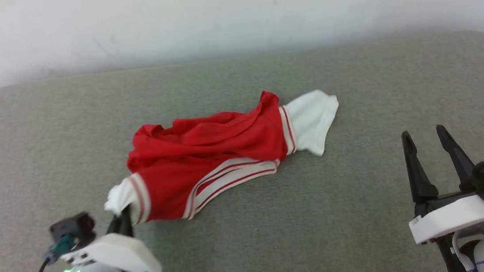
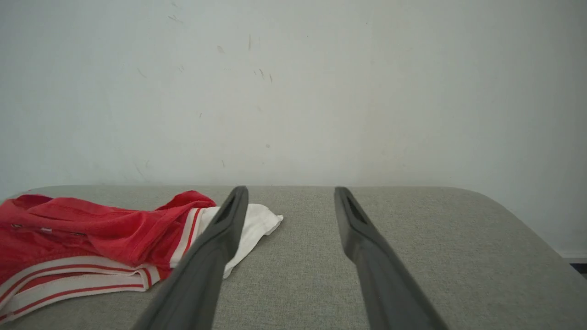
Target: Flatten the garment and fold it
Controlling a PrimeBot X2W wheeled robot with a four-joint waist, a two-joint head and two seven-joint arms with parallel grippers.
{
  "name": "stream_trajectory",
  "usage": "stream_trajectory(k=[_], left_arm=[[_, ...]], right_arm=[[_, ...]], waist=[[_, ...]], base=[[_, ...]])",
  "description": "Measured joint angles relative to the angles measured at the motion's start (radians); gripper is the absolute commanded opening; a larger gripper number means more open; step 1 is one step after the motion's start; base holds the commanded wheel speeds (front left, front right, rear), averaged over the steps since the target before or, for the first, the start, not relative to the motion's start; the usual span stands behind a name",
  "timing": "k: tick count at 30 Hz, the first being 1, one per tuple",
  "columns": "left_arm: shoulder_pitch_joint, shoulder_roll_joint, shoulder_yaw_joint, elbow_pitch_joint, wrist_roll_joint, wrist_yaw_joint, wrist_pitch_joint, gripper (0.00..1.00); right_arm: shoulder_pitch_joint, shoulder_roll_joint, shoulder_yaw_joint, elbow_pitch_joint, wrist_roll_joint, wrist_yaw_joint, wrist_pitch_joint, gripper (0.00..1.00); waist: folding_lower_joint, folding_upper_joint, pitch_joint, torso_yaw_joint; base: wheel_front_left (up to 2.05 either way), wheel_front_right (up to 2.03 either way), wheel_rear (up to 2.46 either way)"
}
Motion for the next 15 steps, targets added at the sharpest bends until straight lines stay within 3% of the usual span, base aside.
stream_trajectory(k=[5, 6, 7, 11, 15], left_arm=[[0.079, 0.038, 0.039, -0.001, -0.007, 0.064, 0.064, 0.0], [0.089, 0.035, 0.045, -0.001, -0.015, 0.069, 0.063, 0.4], [0.094, 0.033, 0.049, 0.0, -0.019, 0.069, 0.062, 1.0], [0.103, 0.015, 0.053, 0.003, -0.035, 0.069, 0.022, 1.0], [0.097, -0.017, 0.083, 0.0, -0.024, 0.058, -0.139, 1.0]], right_arm=[[0.001, 0.0, 0.011, -0.002, -0.007, 0.0, 0.014, 1.0], [0.001, 0.0, 0.013, -0.004, -0.008, 0.0, 0.021, 1.0], [0.001, 0.0, 0.016, -0.005, -0.009, 0.0, 0.03, 1.0], [0.001, 0.0, 0.03, -0.006, -0.026, 0.0, 0.087, 1.0], [-0.01, 0.0, 0.061, -0.007, -0.053, 0.0, 0.167, 1.0]], waist=[[-0.0001, 0.0, -0.014, 0.033], [-0.0001, 0.0, -0.015, 0.038], [-0.0001, 0.0, -0.016, 0.043], [-0.0001, 0.0, -0.015, 0.058], [-0.0002, 0.0, -0.006, 0.08]], base=[[0.0, 0.0, 0.0], [0.0, 0.0, 0.0], [0.0, 0.0, 0.0], [0.0, 0.0, 0.0], [0.0, 0.0, 0.0]])
